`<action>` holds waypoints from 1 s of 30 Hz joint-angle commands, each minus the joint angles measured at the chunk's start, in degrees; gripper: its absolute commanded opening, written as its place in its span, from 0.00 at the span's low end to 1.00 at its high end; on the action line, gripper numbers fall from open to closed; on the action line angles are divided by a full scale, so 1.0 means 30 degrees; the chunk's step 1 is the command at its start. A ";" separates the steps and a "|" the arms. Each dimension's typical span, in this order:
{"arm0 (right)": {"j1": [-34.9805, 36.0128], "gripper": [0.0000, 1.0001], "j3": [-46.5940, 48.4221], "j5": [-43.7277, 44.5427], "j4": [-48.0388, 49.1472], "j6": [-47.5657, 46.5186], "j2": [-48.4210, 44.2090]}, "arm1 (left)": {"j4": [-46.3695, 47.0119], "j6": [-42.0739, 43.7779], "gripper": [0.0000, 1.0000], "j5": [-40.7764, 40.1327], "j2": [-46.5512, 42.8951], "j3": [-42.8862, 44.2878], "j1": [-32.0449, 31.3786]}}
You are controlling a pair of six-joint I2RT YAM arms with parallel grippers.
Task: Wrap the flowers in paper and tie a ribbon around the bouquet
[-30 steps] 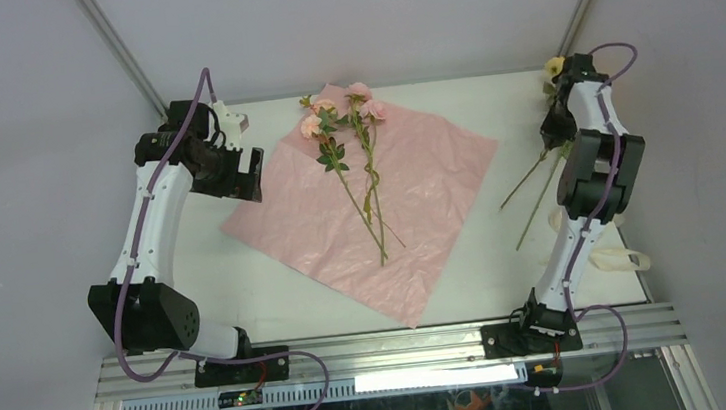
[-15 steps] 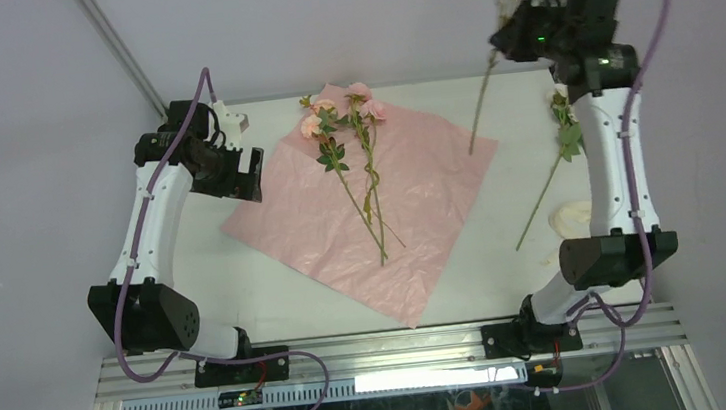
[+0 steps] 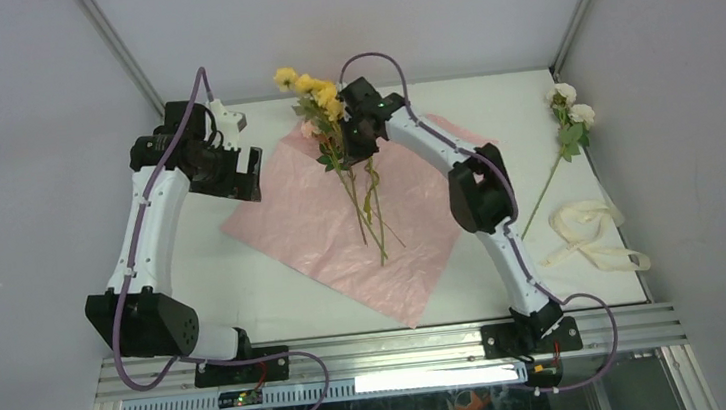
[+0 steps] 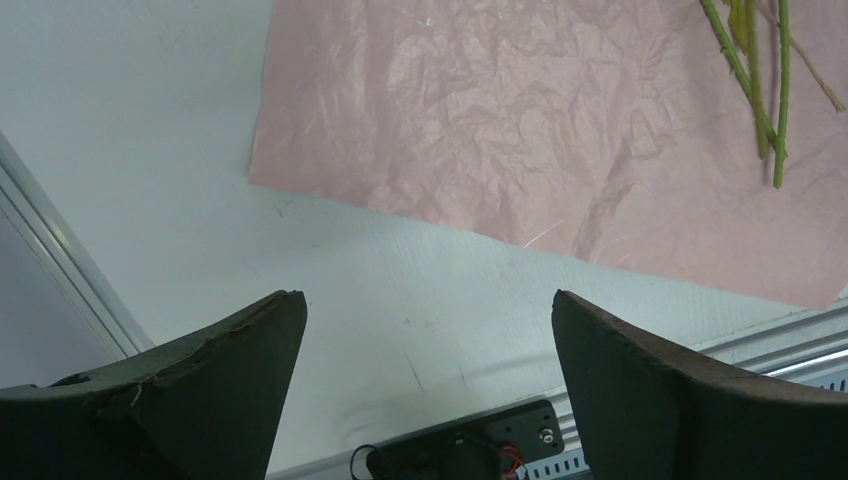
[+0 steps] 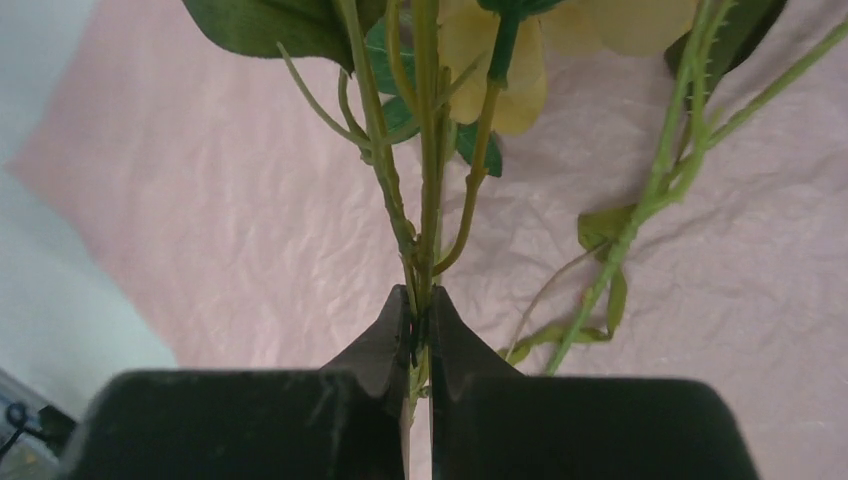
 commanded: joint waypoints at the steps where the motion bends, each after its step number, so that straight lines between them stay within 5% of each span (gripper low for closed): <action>1: 0.0014 0.04 0.4013 0.2167 -0.1533 0.0434 0.2476 | 0.0281 0.0364 0.99 0.0624 -0.0977 0.0411 0.0216; 4: -0.0002 0.57 0.6909 0.3311 -0.4348 -0.0761 0.3678 | 0.0298 0.0493 0.99 0.0575 -0.1170 0.0229 0.0252; 6: -0.0408 0.71 0.7266 0.5709 -0.5229 -0.1073 0.2643 | 0.0318 0.0532 0.99 0.0579 -0.1263 0.0070 0.0303; 9: -0.2478 0.98 0.3716 0.7373 -0.4390 -0.0314 -0.0688 | 0.0317 0.0594 0.99 0.0633 -0.1309 -0.0060 0.0339; 14: -0.8249 0.99 -0.3676 0.9106 -0.3521 0.0734 -0.5210 | 0.0327 0.0690 0.99 0.0572 -0.1223 -0.0104 0.0370; 18: -1.2996 0.99 -0.6022 1.0401 -0.4046 0.0250 -0.5764 | 0.0302 0.0769 0.99 0.0389 -0.0958 -0.0122 0.0397; 23: -1.7092 0.99 -0.5985 0.9364 -0.3212 -0.0504 -0.4008 | 0.0251 0.0719 0.99 0.0222 -0.0316 0.0103 0.0396; 30: -1.8761 0.92 -0.2244 0.6762 -0.3582 -0.1343 0.0285 | 0.0022 0.0583 0.99 0.0131 0.0844 0.0654 0.0396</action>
